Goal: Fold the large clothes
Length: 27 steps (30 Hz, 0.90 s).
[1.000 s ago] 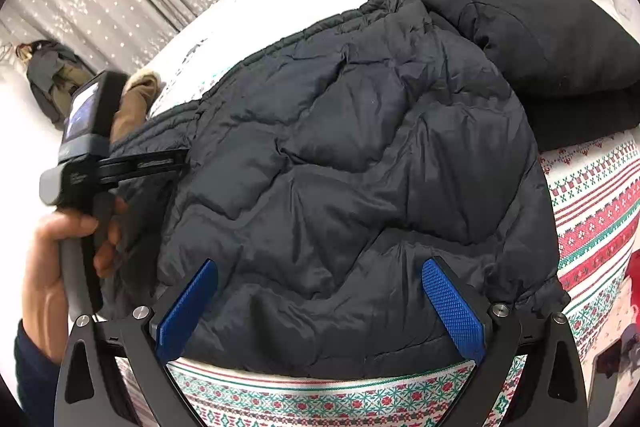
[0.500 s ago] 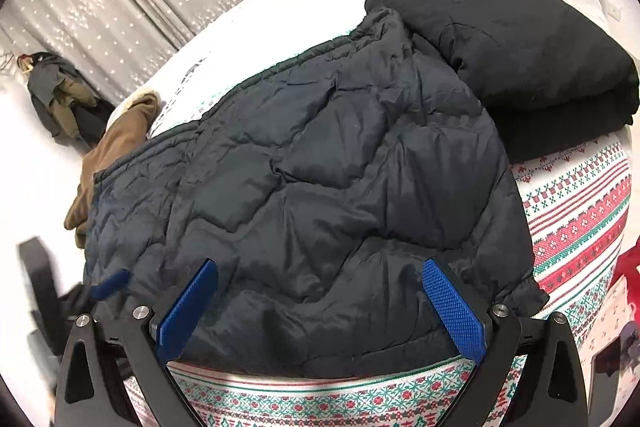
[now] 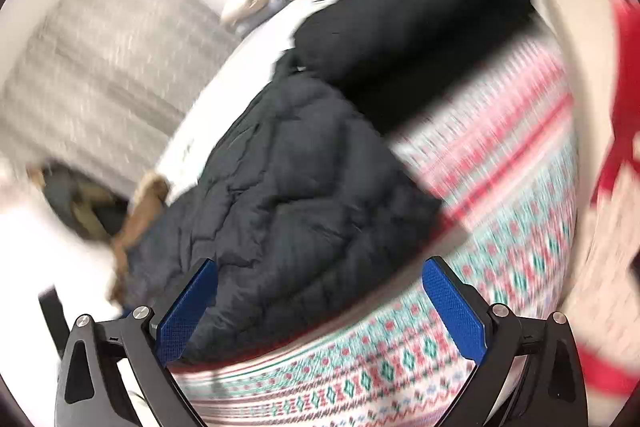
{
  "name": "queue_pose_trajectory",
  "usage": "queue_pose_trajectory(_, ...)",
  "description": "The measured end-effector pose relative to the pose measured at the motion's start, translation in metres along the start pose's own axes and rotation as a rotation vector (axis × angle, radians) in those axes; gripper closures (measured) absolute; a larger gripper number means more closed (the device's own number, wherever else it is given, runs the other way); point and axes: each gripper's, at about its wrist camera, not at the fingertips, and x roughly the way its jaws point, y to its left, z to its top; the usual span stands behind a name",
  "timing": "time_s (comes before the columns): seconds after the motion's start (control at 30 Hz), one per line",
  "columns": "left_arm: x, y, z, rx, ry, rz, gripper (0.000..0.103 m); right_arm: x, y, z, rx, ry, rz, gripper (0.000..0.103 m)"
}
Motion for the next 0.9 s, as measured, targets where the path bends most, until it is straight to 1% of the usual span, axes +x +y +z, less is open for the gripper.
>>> queue_pose_trajectory(0.03, -0.005, 0.01, -0.004, -0.016, -0.004, -0.02, 0.021, 0.001, -0.01, -0.003, 0.046, 0.005, 0.016, 0.0)
queue_pose_trajectory(0.13, 0.001, 0.038, -0.013, -0.067, -0.002, -0.024, 0.021, 0.009, -0.028, -0.008, 0.139, 0.009, 0.037, 0.0)
queue_pose_trajectory(0.2, 0.015, 0.05, -0.018, -0.104, 0.028, -0.017, 0.021, 0.014, -0.027, -0.009, 0.14, 0.0, 0.045, 0.0)
queue_pose_trajectory(0.3, 0.027, 0.061, -0.024, -0.129, 0.051, -0.04, 0.021, 0.025, -0.014, -0.012, 0.112, -0.027, 0.046, 0.0)
queue_pose_trajectory(0.43, 0.025, 0.065, -0.025, -0.135, 0.037, -0.031, 0.021, 0.048, -0.005, -0.023, 0.123, -0.033, 0.017, 0.001)
queue_pose_trajectory(0.53, 0.016, 0.075, -0.025, -0.163, 0.015, -0.057, 0.021, 0.054, 0.002, -0.028, 0.118, -0.09, 0.008, 0.002)
queue_pose_trajectory(0.6, 0.013, 0.085, -0.025, -0.189, 0.007, -0.06, 0.021, 0.056, 0.006, -0.024, 0.12, -0.118, 0.04, 0.007)
queue_pose_trajectory(0.63, 0.013, 0.091, -0.024, -0.199, 0.008, -0.063, 0.021, 0.058, 0.006, -0.023, 0.131, -0.126, 0.057, 0.012)
queue_pose_trajectory(0.67, 0.014, 0.097, -0.024, -0.216, 0.012, -0.065, 0.021, 0.061, 0.005, -0.023, 0.152, -0.131, 0.077, 0.015)
queue_pose_trajectory(0.7, 0.015, 0.101, -0.024, -0.228, 0.017, -0.065, 0.021, 0.063, 0.005, -0.025, 0.169, -0.137, 0.088, 0.017)
queue_pose_trajectory(0.73, 0.016, 0.106, -0.025, -0.241, 0.021, -0.065, 0.021, 0.065, 0.005, -0.025, 0.181, -0.145, 0.088, 0.022)
queue_pose_trajectory(0.77, 0.017, 0.11, -0.025, -0.251, 0.023, -0.063, 0.021, 0.065, 0.005, -0.025, 0.187, -0.152, 0.084, 0.029)
queue_pose_trajectory(0.8, 0.017, 0.116, -0.026, -0.263, 0.02, -0.057, 0.021, 0.064, 0.002, -0.024, 0.191, -0.159, 0.084, 0.034)
queue_pose_trajectory(0.83, 0.016, 0.121, -0.026, -0.275, 0.017, -0.051, 0.021, 0.063, 0.002, -0.023, 0.191, -0.168, 0.085, 0.043)
queue_pose_trajectory(0.87, 0.015, 0.128, -0.027, -0.297, 0.016, -0.047, 0.021, 0.06, 0.001, -0.021, 0.184, -0.174, 0.081, 0.055)
queue_pose_trajectory(0.9, 0.015, 0.135, -0.028, -0.32, 0.014, -0.049, 0.021, 0.056, 0.001, -0.021, 0.175, -0.179, 0.075, 0.062)
